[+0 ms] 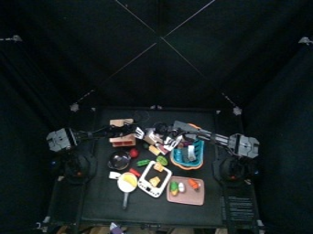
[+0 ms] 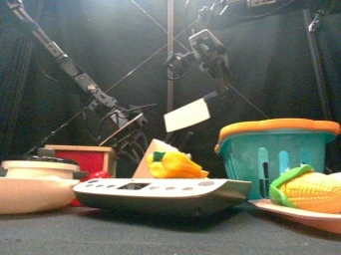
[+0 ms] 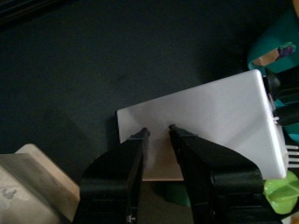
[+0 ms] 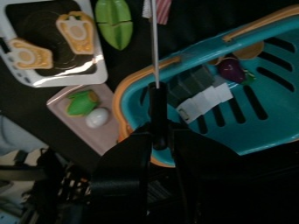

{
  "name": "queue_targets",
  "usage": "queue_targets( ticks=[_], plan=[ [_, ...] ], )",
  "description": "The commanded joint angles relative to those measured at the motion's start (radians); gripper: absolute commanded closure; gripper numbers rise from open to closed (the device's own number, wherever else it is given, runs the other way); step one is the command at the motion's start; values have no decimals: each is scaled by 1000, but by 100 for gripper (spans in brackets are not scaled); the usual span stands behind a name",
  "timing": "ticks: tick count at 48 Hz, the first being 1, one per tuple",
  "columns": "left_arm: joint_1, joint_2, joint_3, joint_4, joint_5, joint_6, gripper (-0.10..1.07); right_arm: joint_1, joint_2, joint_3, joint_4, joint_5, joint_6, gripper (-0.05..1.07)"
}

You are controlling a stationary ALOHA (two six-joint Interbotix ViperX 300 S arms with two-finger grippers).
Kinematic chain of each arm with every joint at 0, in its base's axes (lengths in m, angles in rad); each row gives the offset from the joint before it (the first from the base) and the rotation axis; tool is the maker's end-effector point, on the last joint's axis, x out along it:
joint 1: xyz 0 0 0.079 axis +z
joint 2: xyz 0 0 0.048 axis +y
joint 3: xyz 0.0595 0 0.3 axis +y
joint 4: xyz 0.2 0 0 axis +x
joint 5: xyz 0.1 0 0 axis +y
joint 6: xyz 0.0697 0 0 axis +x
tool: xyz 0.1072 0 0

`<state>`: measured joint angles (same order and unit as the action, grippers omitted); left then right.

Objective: Put cleaver back in holder

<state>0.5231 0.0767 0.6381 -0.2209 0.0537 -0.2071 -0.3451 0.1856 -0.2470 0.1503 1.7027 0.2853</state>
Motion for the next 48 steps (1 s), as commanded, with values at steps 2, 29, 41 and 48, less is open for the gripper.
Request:
queue_targets(
  ticks=[2,29,41,48],
  plan=[
    [5,-5,26,2,5,-6,27,-12,20,-103,-11,58,-3,45],
    [5,-23,52,3,3,-8,27,-29,46,-75,-44,72,-6,45],
    [3,-21,52,3,3,-8,27,-29,46,-58,-51,72,-8,45],
    [5,-21,51,2,3,-8,27,-29,52,-60,-55,72,-6,45]
  ],
)
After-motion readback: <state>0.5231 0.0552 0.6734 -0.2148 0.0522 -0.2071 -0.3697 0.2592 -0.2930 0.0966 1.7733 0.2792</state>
